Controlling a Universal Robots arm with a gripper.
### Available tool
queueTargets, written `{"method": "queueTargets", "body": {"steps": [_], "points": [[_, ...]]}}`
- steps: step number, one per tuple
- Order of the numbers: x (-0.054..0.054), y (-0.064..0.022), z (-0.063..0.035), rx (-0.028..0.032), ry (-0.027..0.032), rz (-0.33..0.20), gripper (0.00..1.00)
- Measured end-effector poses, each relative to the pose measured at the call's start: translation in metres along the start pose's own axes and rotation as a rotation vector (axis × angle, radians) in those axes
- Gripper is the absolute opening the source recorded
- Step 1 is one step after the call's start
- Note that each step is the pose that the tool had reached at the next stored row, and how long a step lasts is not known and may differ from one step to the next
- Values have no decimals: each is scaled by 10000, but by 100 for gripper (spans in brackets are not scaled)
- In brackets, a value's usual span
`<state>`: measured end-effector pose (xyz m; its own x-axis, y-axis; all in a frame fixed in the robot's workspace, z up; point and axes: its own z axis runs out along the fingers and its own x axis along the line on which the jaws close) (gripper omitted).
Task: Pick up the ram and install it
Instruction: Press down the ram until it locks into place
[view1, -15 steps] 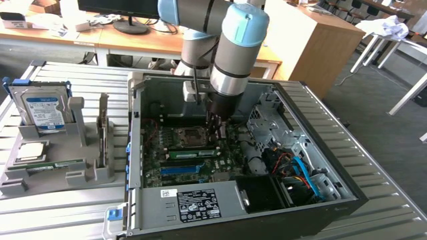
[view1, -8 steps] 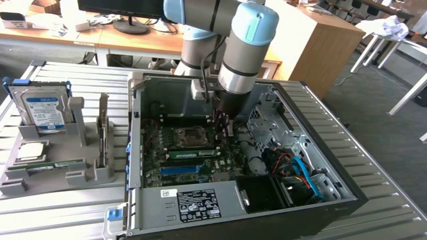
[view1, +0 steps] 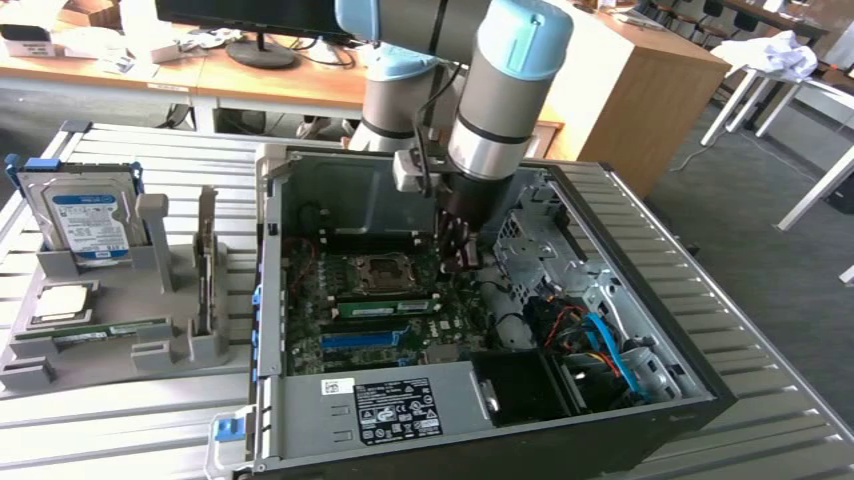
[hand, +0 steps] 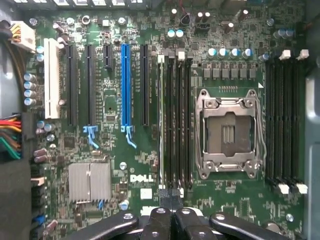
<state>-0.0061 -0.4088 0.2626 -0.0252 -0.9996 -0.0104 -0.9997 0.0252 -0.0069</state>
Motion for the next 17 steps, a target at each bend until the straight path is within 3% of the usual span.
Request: {"method": "queueTargets", "body": {"steps": [17], "points": [[-8,-245,-198,-12,-40,1,10]]}}
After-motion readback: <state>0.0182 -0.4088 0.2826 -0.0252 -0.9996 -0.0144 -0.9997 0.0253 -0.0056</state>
